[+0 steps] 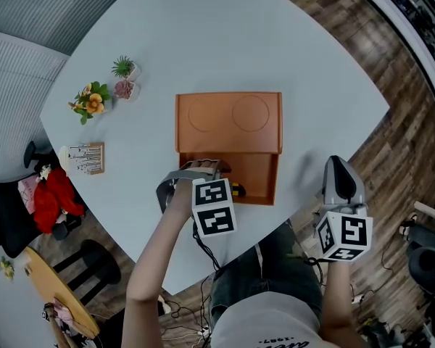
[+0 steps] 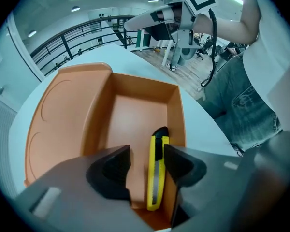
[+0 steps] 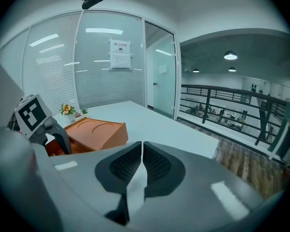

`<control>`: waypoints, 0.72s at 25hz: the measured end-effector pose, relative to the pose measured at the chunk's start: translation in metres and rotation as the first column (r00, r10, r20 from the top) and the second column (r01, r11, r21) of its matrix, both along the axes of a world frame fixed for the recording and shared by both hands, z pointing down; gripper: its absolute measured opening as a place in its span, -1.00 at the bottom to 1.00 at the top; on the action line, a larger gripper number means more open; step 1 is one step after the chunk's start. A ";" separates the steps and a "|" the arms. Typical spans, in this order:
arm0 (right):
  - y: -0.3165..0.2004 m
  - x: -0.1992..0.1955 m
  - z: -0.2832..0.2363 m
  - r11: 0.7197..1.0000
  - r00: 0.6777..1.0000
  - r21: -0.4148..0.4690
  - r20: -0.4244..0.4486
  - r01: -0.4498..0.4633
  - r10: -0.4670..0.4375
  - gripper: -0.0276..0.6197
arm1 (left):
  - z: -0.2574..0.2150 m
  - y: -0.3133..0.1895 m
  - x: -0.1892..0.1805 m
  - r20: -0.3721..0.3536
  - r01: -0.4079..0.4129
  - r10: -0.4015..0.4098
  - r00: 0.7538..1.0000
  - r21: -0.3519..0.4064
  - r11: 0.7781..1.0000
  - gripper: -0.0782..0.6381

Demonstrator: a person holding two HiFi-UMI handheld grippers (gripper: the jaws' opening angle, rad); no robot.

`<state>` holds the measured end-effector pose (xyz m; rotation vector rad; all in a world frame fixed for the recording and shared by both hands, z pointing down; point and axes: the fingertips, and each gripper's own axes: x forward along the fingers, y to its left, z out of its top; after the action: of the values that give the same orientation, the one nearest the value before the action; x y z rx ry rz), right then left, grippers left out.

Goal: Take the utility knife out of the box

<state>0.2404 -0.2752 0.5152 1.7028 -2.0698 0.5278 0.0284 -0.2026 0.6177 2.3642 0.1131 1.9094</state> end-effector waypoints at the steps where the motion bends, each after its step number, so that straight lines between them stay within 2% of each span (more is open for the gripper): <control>1: 0.000 0.000 0.001 1.000 1.000 -0.002 0.000 0.000 0.000 -0.80 | 0.002 0.001 0.001 0.001 -0.003 0.003 1.000 -0.008 1.000 -0.17; 6: -0.002 0.002 0.001 1.000 1.000 0.000 0.002 -0.001 0.001 -0.80 | 0.006 0.006 0.005 0.010 -0.020 0.021 1.000 -0.040 0.999 -0.33; 10: -0.003 0.005 0.002 1.000 1.000 -0.004 0.002 -0.006 0.006 -0.80 | 0.006 0.006 0.005 0.003 -0.017 0.017 1.000 -0.062 0.998 -0.34; 14: -0.002 0.005 0.002 1.000 1.000 -0.005 0.000 -0.009 0.009 -0.80 | 0.005 0.006 0.005 -0.018 0.019 -0.021 1.000 -0.076 0.997 -0.36; 18: -0.003 0.006 0.000 1.000 1.000 -0.003 0.006 -0.013 0.013 -0.80 | 0.000 -0.003 0.008 -0.073 0.093 -0.096 0.993 -0.054 0.994 -0.57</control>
<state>0.2461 -0.2783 0.5156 1.7160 -2.0621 0.5404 0.0367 -0.2057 0.6176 2.3646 0.0533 1.7550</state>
